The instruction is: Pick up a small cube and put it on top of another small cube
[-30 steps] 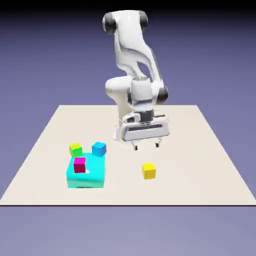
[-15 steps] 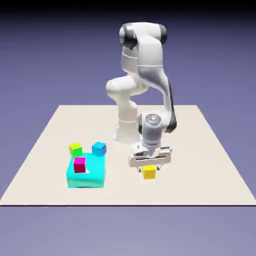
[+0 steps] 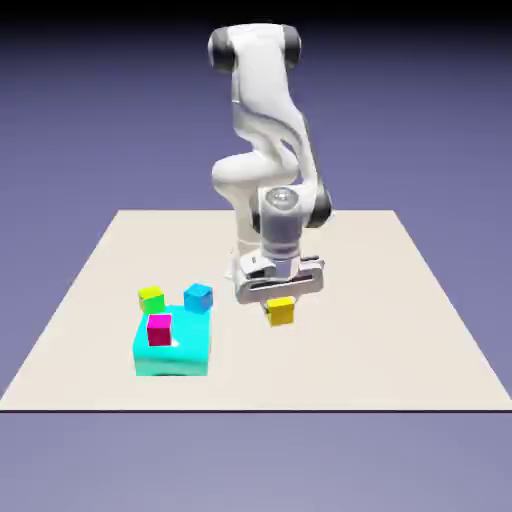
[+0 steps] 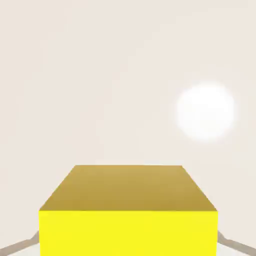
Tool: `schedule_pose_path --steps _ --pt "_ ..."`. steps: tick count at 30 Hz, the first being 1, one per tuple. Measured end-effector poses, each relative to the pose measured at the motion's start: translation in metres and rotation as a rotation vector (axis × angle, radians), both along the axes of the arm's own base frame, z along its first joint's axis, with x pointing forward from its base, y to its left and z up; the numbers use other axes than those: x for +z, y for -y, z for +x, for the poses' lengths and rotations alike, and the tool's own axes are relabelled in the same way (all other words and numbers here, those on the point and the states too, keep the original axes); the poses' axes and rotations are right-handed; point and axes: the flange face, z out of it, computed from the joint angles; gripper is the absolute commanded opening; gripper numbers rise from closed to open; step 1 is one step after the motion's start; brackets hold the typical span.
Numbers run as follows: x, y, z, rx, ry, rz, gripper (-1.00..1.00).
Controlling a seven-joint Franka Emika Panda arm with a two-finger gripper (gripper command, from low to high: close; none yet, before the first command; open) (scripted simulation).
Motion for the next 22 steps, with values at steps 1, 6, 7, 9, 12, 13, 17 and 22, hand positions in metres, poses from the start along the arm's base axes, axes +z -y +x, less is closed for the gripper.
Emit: schedule_pose_path --steps 1,6,7,9,12,13,17,22 --pt "0.008 0.013 -0.002 0.02 0.002 0.002 -1.0" --pt "0.047 0.079 -0.023 0.115 0.011 -0.005 -1.0" --pt "0.054 0.092 -0.029 0.132 0.012 -0.01 -1.0" --pt "0.068 0.118 -0.043 0.164 0.012 -0.022 -1.0" --pt "0.084 0.145 -0.063 0.198 0.008 -0.041 -1.0" --pt "0.084 0.145 -0.063 0.199 0.008 -0.041 -1.0" --pt "0.037 0.148 -0.064 0.199 0.007 -0.042 -1.0" --pt "0.014 0.148 -0.067 0.199 0.008 -0.043 1.0"
